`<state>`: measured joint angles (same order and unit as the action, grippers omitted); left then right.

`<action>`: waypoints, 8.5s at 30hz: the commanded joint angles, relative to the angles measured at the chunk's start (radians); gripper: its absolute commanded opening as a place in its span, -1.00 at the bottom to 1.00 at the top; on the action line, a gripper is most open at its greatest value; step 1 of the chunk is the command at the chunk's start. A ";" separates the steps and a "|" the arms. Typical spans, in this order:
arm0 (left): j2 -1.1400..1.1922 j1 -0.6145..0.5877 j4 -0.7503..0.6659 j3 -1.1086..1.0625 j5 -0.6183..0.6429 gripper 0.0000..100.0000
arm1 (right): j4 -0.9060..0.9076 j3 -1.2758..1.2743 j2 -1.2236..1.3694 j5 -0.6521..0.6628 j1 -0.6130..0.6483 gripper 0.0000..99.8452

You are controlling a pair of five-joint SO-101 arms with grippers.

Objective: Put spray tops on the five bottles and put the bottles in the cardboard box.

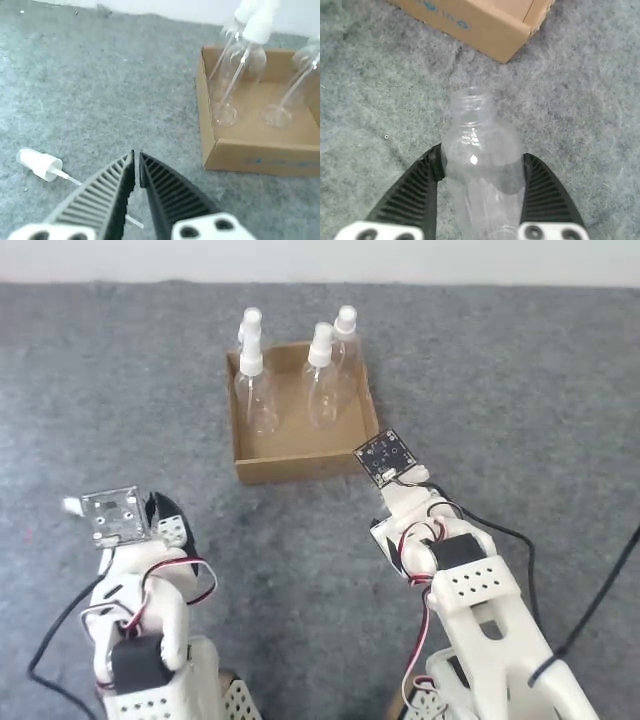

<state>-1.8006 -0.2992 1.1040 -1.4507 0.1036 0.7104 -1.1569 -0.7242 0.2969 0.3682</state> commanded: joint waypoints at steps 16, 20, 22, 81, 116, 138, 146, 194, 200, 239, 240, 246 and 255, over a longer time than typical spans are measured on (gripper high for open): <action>-0.014 -0.029 0.018 0.308 0.166 -0.98 | 0.002 0.015 -0.021 0.008 -0.015 -0.85; -0.012 -0.029 0.083 0.384 0.166 -0.98 | 0.002 0.015 -0.021 0.008 -0.015 -0.85; -0.012 -0.029 0.106 0.417 0.166 -0.98 | 0.002 0.015 -0.021 0.008 -0.015 -0.85; 1.602 -0.255 0.041 0.951 0.486 -0.66 | 0.008 0.015 -0.021 0.008 -0.013 -0.85; 2.074 -0.535 0.164 1.311 0.486 -0.37 | 0.010 0.015 -0.021 0.008 -0.013 -0.85; 2.249 -0.508 0.072 1.409 0.491 -0.98 | 0.008 0.015 -0.021 0.008 -0.013 -0.85; 2.231 -0.462 0.124 1.425 0.488 -0.97 | 0.008 0.015 -0.021 0.008 -0.013 -0.85; 1.373 0.095 0.331 1.524 0.595 -0.98 | 0.012 -0.091 -0.303 -0.049 -0.067 -0.85; 1.335 0.167 0.305 1.529 0.598 -0.98 | 0.012 -0.192 -0.526 -0.049 -0.064 -0.85; 1.082 0.543 -0.031 1.260 0.733 -0.98 | 0.119 -0.276 -1.090 -0.296 0.208 -0.84; 1.076 0.552 -0.049 1.236 0.733 -0.98 | 0.111 -0.276 -1.090 -0.296 0.211 -0.84; 0.987 0.620 -0.064 1.181 0.733 -0.98 | 0.111 -0.282 -1.090 -0.301 0.260 -0.84; 0.956 0.549 -0.098 1.127 0.733 -0.98 | 0.064 -0.313 -1.090 -0.301 0.277 -0.84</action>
<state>-0.8170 0.2670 1.0426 -0.3276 0.8309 0.8086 -1.4868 -1.7998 0.0054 0.6368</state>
